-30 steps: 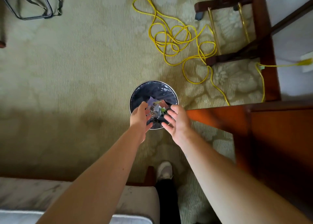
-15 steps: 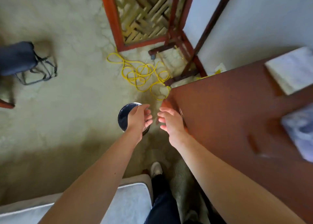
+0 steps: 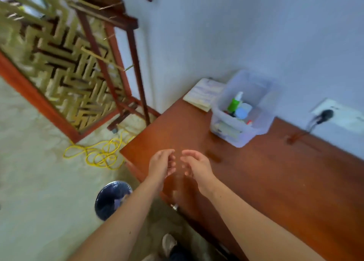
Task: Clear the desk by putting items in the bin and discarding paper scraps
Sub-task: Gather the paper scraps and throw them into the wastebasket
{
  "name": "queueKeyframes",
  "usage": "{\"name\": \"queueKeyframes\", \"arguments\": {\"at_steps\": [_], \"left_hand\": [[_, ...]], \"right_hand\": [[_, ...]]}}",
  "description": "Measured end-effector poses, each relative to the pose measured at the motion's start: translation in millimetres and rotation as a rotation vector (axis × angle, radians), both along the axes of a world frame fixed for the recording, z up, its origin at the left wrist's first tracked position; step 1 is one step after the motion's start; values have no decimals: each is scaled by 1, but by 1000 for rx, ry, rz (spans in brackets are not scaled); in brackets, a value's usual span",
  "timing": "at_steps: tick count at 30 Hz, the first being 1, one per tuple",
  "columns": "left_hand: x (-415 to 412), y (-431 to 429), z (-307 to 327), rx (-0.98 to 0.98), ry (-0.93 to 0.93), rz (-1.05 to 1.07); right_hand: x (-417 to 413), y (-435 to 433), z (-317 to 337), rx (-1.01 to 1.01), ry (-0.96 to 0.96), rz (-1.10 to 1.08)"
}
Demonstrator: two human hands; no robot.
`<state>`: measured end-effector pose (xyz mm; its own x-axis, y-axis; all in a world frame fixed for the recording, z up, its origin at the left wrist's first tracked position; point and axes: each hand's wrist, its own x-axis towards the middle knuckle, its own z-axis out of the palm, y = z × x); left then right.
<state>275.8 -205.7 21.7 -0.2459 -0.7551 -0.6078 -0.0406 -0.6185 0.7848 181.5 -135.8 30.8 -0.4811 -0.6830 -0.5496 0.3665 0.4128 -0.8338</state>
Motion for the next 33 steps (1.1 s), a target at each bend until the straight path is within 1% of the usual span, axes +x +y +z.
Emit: {"name": "queueKeyframes", "arguments": {"at_steps": [9,14,20,26,33], "left_hand": [[-130,80,24,-40,16,-387],[-190,140,34,-65,17,-573],[-241,229,34,-77,20,-698],[-280,329,28,-68,12,-838],[-321,431,9,-71,9,-986]], "right_hand": [[-100,110,24,-39,95,-378],[-144,182,29,-43,100,-547],[-180,283,28,-20,120,-669],[-212,383,16,43,127,-784],[-236,484,-2,104,108,-921]]}}
